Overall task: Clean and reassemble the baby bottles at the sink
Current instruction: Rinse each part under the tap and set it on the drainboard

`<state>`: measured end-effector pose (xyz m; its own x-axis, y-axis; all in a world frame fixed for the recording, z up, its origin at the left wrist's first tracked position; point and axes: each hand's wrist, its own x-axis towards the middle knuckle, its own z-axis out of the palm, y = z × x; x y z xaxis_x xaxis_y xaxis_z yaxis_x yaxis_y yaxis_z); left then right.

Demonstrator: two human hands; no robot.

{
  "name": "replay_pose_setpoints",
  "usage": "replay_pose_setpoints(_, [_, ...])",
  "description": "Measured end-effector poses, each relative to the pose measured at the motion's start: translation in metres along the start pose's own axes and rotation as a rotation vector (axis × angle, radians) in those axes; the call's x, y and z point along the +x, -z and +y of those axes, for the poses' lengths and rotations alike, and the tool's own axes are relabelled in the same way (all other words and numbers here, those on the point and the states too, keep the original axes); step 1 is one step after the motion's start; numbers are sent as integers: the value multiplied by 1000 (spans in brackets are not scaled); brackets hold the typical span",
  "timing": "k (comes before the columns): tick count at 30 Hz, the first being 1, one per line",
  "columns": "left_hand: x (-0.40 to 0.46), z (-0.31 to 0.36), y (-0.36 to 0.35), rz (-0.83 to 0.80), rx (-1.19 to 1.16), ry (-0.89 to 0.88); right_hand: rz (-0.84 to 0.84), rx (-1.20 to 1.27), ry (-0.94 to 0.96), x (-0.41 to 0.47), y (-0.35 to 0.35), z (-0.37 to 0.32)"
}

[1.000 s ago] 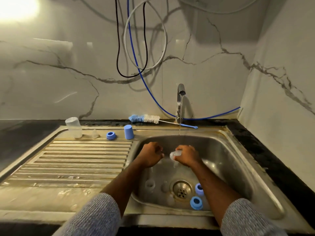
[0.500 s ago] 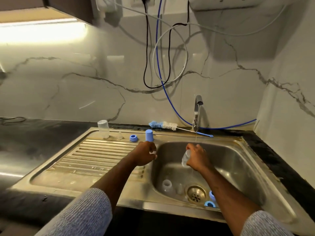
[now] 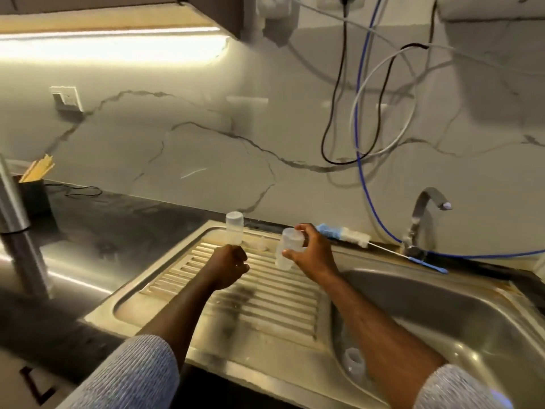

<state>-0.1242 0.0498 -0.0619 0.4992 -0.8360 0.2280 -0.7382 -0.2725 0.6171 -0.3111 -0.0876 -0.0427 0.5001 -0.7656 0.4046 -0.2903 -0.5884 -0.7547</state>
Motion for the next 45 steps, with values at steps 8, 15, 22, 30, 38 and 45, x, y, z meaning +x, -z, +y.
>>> replay_pose_setpoints(8, [7, -73, 45, 110, -2, 121, -142, 23, 29, 40, -120, -58])
replay_pose_setpoints(15, [8, -104, 55, 96, -6, 155, -180, 1, 22, 51, -175, -71])
replay_pose_setpoints(22, [15, -108, 52, 67, -21, 163, -236, -12, -21, 51, -183, -65])
replay_pose_setpoints(30, [14, -95, 49, 56, -29, 149, -266, 17, -57, 51, -171, -56])
replay_pose_setpoints(38, [10, -40, 11, 65, -76, 14, -215, 45, -95, 32, -112, -10])
replay_pose_setpoints(45, [20, 63, -71, -5, -157, -137, -8, -60, -116, -9, 19, 73])
